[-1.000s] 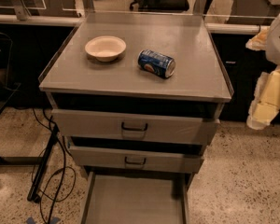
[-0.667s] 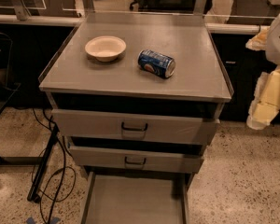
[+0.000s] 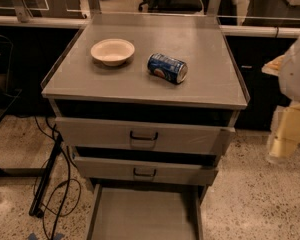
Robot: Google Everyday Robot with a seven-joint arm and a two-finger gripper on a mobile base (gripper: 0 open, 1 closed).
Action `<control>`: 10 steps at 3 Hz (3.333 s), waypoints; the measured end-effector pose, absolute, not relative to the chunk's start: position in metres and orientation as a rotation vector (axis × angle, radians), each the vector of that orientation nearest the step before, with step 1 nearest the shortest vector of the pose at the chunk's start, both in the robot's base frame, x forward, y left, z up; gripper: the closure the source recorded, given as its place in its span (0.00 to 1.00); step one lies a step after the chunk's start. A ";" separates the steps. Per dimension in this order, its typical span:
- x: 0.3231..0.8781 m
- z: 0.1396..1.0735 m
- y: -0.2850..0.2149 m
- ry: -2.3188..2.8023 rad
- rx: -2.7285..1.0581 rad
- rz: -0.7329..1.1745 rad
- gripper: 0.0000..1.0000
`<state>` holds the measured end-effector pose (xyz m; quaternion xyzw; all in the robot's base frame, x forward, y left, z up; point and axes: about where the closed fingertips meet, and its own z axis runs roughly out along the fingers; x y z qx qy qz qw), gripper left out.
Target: Place pepsi can into bottom drawer
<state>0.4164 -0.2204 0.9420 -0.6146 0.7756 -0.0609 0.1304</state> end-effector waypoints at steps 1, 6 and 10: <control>0.422 0.941 -0.223 2.250 -1.802 -0.218 0.00; 0.519 0.962 -0.167 2.056 -1.537 -0.064 0.00; 0.533 0.913 -0.104 1.915 -1.470 0.021 0.00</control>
Offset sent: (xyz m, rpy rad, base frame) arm 0.0074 -0.0041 -0.0022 -0.0378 -0.0073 0.0060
